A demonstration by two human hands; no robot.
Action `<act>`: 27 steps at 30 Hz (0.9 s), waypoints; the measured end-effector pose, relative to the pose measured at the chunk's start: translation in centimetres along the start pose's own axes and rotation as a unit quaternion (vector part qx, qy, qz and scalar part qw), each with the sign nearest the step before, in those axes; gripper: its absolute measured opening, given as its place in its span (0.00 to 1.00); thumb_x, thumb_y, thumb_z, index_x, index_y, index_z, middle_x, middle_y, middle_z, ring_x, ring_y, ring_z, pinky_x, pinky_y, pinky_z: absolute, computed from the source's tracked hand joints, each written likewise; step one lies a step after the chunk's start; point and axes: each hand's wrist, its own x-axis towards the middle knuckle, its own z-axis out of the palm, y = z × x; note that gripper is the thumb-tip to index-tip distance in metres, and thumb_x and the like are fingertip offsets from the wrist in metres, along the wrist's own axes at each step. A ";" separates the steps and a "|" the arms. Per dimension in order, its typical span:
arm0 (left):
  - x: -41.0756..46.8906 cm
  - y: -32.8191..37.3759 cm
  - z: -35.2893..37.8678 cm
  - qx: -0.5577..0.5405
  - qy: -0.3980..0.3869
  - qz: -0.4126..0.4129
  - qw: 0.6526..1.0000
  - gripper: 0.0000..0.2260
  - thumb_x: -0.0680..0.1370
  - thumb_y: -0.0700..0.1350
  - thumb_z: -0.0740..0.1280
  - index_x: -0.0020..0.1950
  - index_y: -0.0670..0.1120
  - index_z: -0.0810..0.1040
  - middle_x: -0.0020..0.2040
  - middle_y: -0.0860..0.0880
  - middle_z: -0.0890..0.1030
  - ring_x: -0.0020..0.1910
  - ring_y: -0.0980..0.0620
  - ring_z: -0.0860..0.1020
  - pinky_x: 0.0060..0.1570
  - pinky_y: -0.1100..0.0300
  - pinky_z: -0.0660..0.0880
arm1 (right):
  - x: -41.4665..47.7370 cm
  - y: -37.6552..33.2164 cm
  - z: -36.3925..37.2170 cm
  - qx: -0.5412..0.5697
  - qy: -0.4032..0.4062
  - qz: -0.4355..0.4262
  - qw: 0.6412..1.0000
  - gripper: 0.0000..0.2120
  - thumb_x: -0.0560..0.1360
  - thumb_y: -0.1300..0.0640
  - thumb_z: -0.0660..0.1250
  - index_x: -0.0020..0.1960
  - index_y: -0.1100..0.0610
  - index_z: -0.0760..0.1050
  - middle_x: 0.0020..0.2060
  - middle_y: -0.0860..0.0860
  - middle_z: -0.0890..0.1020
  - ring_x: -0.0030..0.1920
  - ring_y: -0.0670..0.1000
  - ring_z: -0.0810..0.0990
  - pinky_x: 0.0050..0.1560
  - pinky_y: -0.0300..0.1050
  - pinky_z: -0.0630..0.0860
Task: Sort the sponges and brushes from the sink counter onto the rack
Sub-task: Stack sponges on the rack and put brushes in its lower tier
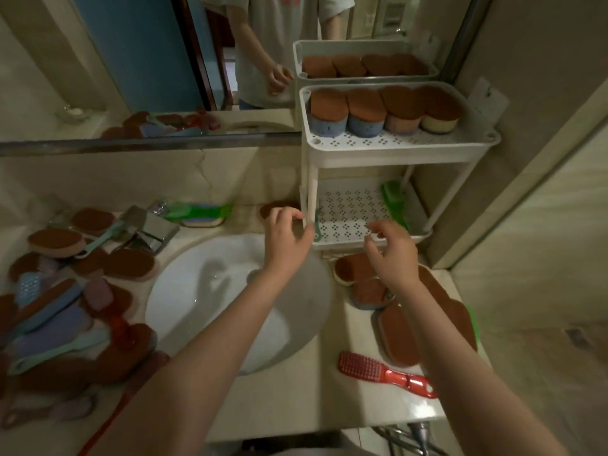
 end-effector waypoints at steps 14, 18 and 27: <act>-2.2 -2.1 9.2 0.145 -0.376 -0.139 0.905 0.23 0.76 0.52 0.66 0.68 0.44 0.70 0.69 0.45 0.70 0.67 0.46 0.69 0.66 0.57 0.66 | -2.4 7.3 1.1 -0.128 -0.246 0.401 0.873 0.17 0.73 0.46 0.62 0.49 0.60 0.79 0.44 0.56 0.83 0.44 0.58 0.83 0.47 0.51 0.82; -2.4 -2.4 10.3 0.174 -0.393 -0.146 0.891 0.23 0.75 0.53 0.67 0.66 0.44 0.72 0.68 0.45 0.71 0.67 0.46 0.70 0.65 0.57 0.67 | -2.2 7.7 1.3 -0.083 -0.253 0.424 0.866 0.11 0.74 0.54 0.62 0.38 0.59 0.77 0.36 0.55 0.84 0.36 0.56 0.83 0.42 0.50 0.83; -2.0 0.1 10.9 0.002 -0.334 -0.190 0.923 0.14 0.78 0.50 0.63 0.55 0.40 0.80 0.48 0.45 0.82 0.48 0.48 0.79 0.48 0.58 0.73 | -3.9 7.6 -0.4 -0.028 -0.137 0.324 0.936 0.09 0.73 0.53 0.63 0.37 0.57 0.74 0.39 0.55 0.79 0.45 0.59 0.78 0.43 0.47 0.72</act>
